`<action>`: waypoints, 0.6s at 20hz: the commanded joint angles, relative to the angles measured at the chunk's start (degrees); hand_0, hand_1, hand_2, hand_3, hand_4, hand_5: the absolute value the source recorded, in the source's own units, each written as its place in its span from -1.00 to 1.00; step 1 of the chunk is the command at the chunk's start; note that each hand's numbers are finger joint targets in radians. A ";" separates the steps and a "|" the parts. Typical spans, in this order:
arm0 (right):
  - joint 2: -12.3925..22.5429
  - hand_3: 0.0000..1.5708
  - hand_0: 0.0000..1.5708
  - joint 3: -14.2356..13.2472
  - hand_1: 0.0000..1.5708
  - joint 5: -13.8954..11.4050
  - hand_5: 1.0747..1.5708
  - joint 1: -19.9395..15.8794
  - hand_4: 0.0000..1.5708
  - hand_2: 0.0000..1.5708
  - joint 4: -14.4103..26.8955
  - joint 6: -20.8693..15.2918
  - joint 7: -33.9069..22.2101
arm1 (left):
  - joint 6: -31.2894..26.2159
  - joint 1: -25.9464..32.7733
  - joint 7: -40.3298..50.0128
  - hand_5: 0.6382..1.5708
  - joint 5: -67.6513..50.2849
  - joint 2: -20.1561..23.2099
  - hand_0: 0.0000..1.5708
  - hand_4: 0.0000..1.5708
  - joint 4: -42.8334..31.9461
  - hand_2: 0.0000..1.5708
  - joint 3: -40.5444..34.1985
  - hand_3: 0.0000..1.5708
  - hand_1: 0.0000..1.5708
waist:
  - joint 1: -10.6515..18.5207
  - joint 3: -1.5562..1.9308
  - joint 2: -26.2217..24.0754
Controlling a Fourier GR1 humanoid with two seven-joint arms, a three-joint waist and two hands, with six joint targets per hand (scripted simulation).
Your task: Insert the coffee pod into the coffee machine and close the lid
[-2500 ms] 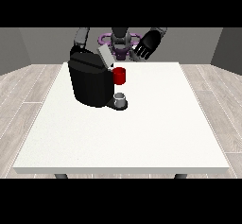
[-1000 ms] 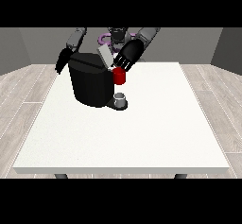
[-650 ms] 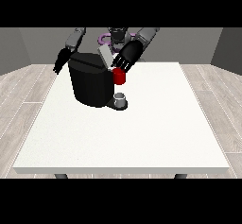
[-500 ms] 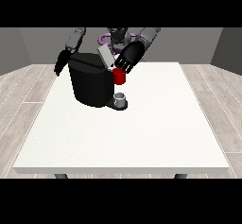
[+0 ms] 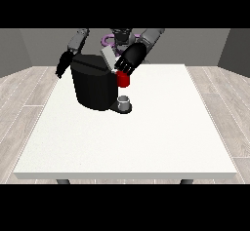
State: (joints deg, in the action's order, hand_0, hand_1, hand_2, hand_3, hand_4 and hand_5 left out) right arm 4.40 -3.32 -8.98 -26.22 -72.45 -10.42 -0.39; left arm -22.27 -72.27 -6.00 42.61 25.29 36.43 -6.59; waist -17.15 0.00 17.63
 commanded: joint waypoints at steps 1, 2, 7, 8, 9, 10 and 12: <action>0.96 -1.00 -1.00 -0.98 -1.00 0.26 1.00 -0.96 -1.00 -1.00 0.89 0.19 0.31 | 0.47 -1.44 0.32 1.00 0.05 -0.39 0.53 -0.54 0.42 0.55 -0.25 0.50 0.53 | 0.37 0.02 -0.39; -0.19 -1.00 -1.00 1.65 -1.00 -1.87 1.00 -1.60 -1.00 -1.00 -3.01 -1.12 -2.49 | 3.14 0.31 -1.82 1.00 1.07 1.10 0.51 -0.54 -1.17 0.54 -0.37 0.49 0.51 | -1.33 -0.02 0.89; -0.23 -1.00 -1.00 -0.29 -1.00 -0.01 1.00 -2.91 -1.00 -1.00 -0.60 -0.66 -2.26 | 3.52 -1.28 0.28 1.00 3.61 -0.09 0.54 -1.00 -0.20 0.56 1.95 0.44 0.54 | -0.59 0.02 0.80; 0.11 -1.00 -1.00 0.19 -1.00 -0.46 1.00 -0.75 -1.00 -1.00 -0.67 -0.31 0.15 | 4.38 -0.06 -2.19 1.00 4.56 1.54 0.55 -1.00 0.24 0.56 2.62 0.41 0.55 | -0.48 0.02 1.78; -0.94 -1.00 -1.00 2.50 -1.00 -2.91 1.00 -0.96 -0.82 -1.00 -3.07 -1.99 -1.60 | 4.94 -0.52 -2.79 1.00 5.92 3.44 0.54 -1.00 -0.66 0.56 3.11 0.40 0.54 | -2.04 0.00 1.73; 0.50 -1.00 -1.00 0.18 -1.00 -1.27 1.00 -1.86 -1.00 -1.00 -1.13 -1.01 -1.31 | 3.70 -0.80 -1.92 1.00 5.22 1.93 0.54 -1.00 -0.53 0.55 2.94 0.39 0.54 | -0.83 0.02 1.45; 0.28 -1.00 -1.00 0.03 -1.00 -0.52 1.00 -0.76 -1.00 -1.00 -2.14 -0.71 -0.40 | 4.68 0.29 -5.37 1.00 6.36 4.36 0.48 -1.00 -0.26 0.51 3.55 0.36 0.48 | -0.86 0.01 1.96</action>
State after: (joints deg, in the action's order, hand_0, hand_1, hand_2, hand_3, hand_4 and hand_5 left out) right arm 4.31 -2.96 -9.88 -27.30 -73.82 -11.42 -1.11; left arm -18.61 -72.57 -8.85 47.18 27.60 36.27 -4.05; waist -17.80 0.02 18.99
